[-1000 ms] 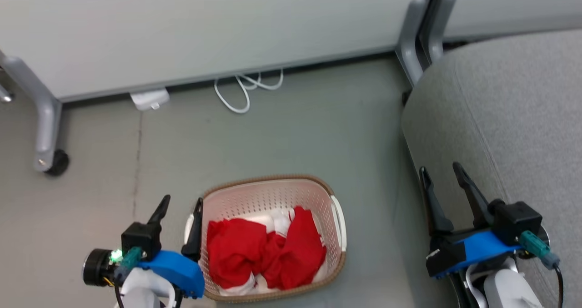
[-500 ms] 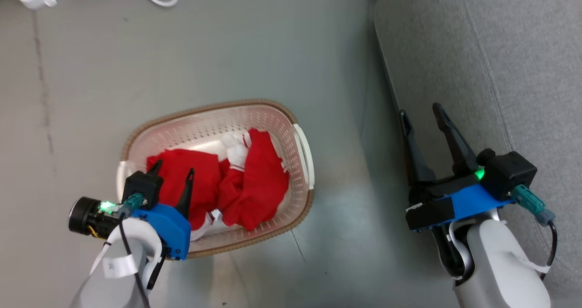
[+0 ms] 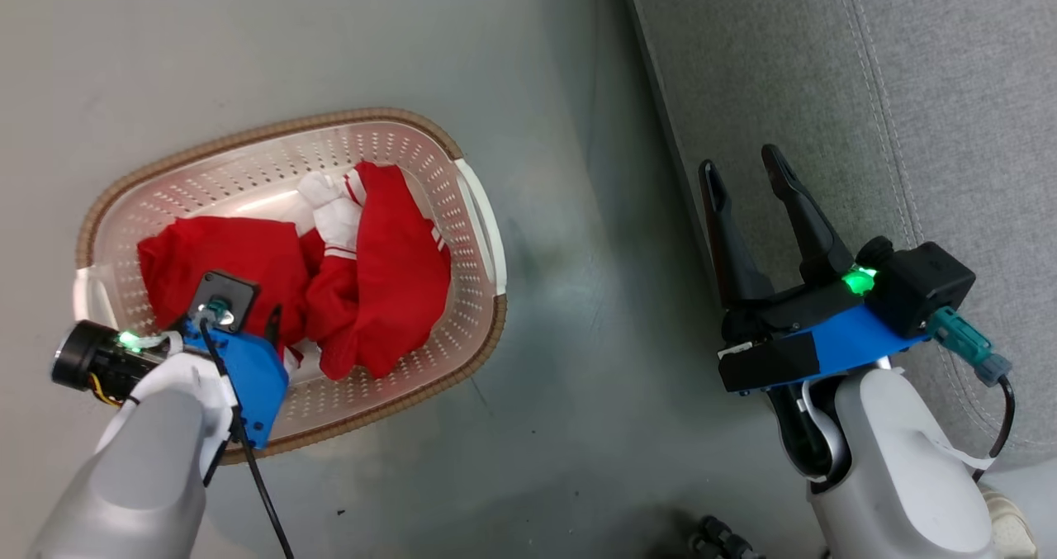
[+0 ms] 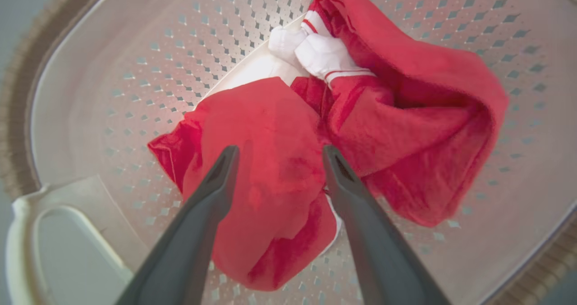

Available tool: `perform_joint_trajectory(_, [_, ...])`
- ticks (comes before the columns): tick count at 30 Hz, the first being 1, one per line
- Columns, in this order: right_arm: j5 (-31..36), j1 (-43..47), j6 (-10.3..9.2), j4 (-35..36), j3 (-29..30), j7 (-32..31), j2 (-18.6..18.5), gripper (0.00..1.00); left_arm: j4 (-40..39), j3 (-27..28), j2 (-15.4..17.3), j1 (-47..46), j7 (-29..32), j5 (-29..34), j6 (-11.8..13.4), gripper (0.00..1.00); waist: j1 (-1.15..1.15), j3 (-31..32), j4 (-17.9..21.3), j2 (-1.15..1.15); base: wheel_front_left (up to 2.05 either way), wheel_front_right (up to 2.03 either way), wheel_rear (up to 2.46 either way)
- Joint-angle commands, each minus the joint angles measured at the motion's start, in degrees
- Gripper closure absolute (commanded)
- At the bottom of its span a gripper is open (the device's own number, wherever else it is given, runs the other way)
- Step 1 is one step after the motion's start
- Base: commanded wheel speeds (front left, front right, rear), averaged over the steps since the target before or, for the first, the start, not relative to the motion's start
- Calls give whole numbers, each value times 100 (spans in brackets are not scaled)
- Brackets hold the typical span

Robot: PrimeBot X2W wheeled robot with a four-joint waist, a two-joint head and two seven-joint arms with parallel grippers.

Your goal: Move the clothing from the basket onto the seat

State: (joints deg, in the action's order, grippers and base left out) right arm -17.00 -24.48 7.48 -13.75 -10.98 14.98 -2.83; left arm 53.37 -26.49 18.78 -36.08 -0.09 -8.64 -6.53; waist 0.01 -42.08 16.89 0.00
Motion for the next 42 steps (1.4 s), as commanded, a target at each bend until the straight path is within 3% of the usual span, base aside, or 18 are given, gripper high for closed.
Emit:
perform_joint_trajectory(1, [-50,-115,3,33,-23,29,-11,0,79,-27,40,-176,96,45,45,0,-1,-145,91,0,0,0,0])
perform_joint_trajectory(23, [-268,-386,3,140,-267,30,-11,0,556,-1113,288,-899,1165,757,-60,0,-1,-660,235,0,0,0,0])
perform_joint_trajectory(24, [-274,-378,3,136,-267,29,-11,0,567,-1112,296,-918,1196,738,-58,12,-1,-673,239,0,0,0,0])
perform_joint_trajectory(25, [-281,-378,3,130,-268,30,-11,0,581,-1117,306,-939,1234,726,-56,80,-1,-684,244,0,0,0,0])
perform_joint_trajectory(26, [-286,-380,3,123,-267,30,-11,0,587,-1119,308,-958,1265,704,-58,100,-1,-690,246,0,0,0,0])
perform_joint_trajectory(42, [-232,-441,3,0,-241,30,-11,0,794,-1163,250,-850,897,419,-60,100,-1,-519,202,0,0,0,0])
